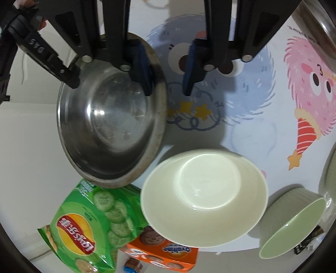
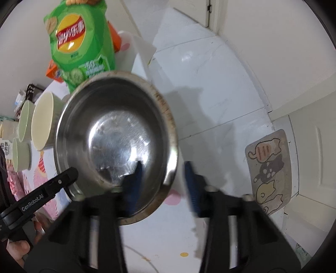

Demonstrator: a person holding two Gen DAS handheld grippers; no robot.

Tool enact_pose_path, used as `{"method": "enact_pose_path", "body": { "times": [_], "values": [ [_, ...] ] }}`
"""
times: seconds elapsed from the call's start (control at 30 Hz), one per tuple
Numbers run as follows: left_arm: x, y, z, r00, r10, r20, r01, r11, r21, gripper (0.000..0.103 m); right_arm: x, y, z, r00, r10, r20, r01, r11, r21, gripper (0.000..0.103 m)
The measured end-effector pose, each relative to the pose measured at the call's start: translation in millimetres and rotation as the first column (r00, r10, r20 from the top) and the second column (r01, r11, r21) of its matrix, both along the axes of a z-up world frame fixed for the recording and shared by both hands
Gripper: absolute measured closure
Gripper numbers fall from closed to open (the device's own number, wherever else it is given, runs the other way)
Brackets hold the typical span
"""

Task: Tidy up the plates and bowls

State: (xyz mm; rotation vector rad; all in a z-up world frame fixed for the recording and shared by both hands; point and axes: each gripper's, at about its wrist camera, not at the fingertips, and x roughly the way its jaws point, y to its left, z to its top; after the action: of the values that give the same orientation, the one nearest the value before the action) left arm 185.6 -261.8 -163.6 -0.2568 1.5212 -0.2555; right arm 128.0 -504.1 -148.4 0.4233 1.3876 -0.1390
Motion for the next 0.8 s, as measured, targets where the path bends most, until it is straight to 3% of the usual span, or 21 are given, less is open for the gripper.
{"method": "enact_pose_path", "body": {
  "times": [0.1,0.13,0.57,0.8],
  "values": [
    [1.2,-5.9,2.0,1.000,-0.016,0.006,0.016,1.000,-0.002,0.090,-1.3,2.0,-0.5,1.000,0.004,-0.003,-0.004,1.000,-0.018,0.080],
    [1.4,-7.1,3.4,1.000,-0.023,0.011,0.023,1.000,0.002,0.090,-1.6,2.3,-0.2,1.000,0.002,-0.001,-0.002,1.000,-0.017,0.086],
    [-15.4,21.6,18.0,0.999,-0.036,0.029,0.036,0.999,-0.019,0.092,-19.6,24.9,10.2,1.000,0.014,0.003,-0.014,0.999,-0.050,0.085],
    [-41.0,55.1,47.7,0.996,-0.048,0.076,0.050,0.998,-0.027,0.092,-47.4,49.4,31.2,0.999,0.012,0.046,-0.010,0.999,-0.042,0.085]
  ]
}}
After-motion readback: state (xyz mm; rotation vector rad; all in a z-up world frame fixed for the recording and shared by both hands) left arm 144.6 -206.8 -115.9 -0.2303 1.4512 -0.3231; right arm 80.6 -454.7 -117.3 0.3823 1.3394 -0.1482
